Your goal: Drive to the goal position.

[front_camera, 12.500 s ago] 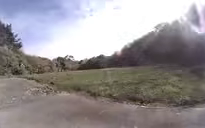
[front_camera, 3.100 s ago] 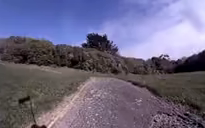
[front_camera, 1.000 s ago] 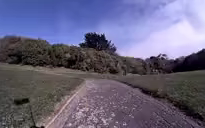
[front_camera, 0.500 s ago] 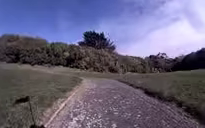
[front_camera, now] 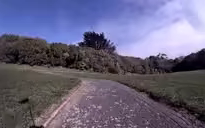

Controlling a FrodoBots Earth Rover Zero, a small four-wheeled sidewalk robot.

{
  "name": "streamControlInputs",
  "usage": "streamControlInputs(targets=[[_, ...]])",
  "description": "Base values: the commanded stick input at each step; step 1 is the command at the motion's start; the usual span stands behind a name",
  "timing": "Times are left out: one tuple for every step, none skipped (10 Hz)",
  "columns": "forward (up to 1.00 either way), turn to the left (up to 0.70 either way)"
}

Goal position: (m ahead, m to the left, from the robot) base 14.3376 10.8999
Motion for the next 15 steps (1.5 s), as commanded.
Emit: streamControlInputs(targets=[[0.45, 0.00], [0.45, 0.00], [0.45, 0.00], [0.45, 0.00], [0.45, 0.00], [0.45, 0.00], [0.45, 0.00], [0.45, 0.00], [0.45, 0.00], [0.45, 0.00], [0.45, 0.00], [0.45, 0.00], [0.45, 0.00], [0.45, 0.00], [0.45, 0.00]])
